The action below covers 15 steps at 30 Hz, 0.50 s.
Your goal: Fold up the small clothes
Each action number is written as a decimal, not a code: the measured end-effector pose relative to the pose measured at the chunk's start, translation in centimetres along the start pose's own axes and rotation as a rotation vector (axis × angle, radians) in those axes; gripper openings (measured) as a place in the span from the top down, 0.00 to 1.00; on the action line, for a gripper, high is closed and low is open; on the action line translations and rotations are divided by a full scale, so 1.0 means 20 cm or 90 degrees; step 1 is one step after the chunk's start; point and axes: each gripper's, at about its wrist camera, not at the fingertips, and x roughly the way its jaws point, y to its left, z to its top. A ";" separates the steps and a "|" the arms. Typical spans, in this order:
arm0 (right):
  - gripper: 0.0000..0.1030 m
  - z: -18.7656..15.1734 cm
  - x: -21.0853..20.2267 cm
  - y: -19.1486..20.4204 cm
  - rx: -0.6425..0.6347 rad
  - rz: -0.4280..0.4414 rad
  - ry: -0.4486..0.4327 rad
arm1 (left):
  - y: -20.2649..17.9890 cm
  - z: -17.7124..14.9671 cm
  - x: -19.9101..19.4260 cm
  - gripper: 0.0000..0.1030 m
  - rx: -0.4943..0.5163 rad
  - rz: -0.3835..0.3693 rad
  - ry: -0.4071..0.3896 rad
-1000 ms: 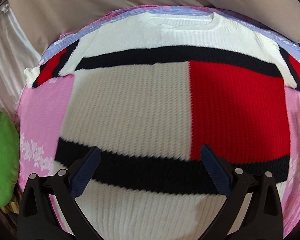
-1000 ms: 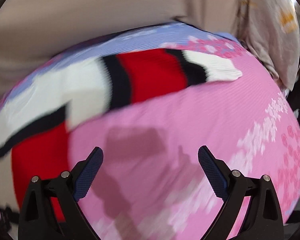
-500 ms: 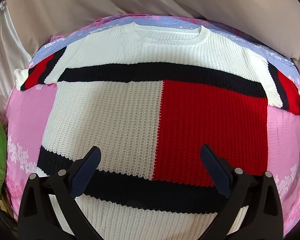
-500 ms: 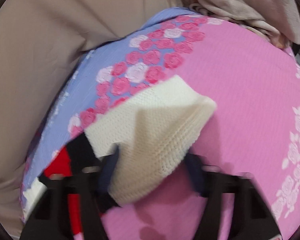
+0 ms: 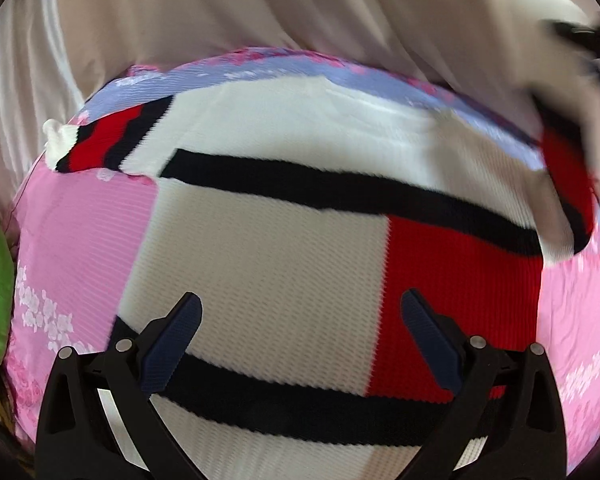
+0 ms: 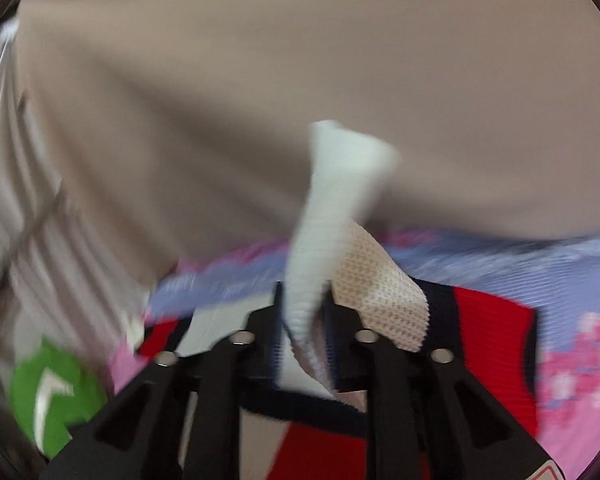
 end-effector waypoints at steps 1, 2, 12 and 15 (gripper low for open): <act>0.66 -0.07 0.12 0.09 -0.031 -0.002 0.030 | 0.04 0.02 0.00 0.05 -0.007 -0.003 0.000; 0.66 -0.14 0.21 0.15 -0.056 -0.010 0.054 | 0.09 0.05 0.02 0.05 -0.017 -0.009 0.003; 0.47 -0.63 0.03 -0.35 0.028 -0.348 0.115 | 0.17 0.39 0.38 0.05 -0.106 -0.090 0.038; 0.47 -0.69 0.02 -0.53 0.061 -0.403 0.137 | 0.07 0.45 0.57 0.07 -0.120 -0.095 0.075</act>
